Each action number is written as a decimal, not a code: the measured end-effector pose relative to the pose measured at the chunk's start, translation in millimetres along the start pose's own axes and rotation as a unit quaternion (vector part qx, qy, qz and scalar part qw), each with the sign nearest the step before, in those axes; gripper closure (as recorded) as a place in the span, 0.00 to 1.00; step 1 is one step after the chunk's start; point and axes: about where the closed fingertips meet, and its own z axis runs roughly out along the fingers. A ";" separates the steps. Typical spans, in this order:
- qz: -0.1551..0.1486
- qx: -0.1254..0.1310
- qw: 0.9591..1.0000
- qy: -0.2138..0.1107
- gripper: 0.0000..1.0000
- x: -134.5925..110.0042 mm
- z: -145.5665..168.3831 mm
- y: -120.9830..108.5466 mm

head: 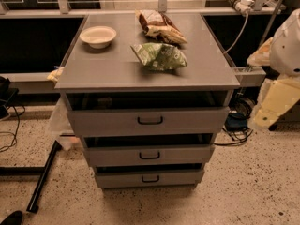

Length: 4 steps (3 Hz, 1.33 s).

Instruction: Open bottom drawer

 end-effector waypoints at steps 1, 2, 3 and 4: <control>0.006 -0.004 1.000 -0.029 0.42 -3.1 23.8 18.3; 0.020 -0.023 0.997 -0.066 0.64 -0.1 87.6 44.3; 0.024 -0.043 0.993 -0.105 0.88 -7.8 158.4 67.7; 0.022 -0.064 0.988 -0.141 1.00 -20.1 236.7 84.5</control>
Offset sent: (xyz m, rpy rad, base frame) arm 0.0007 0.0455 -0.1921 0.2735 -0.0257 -0.0162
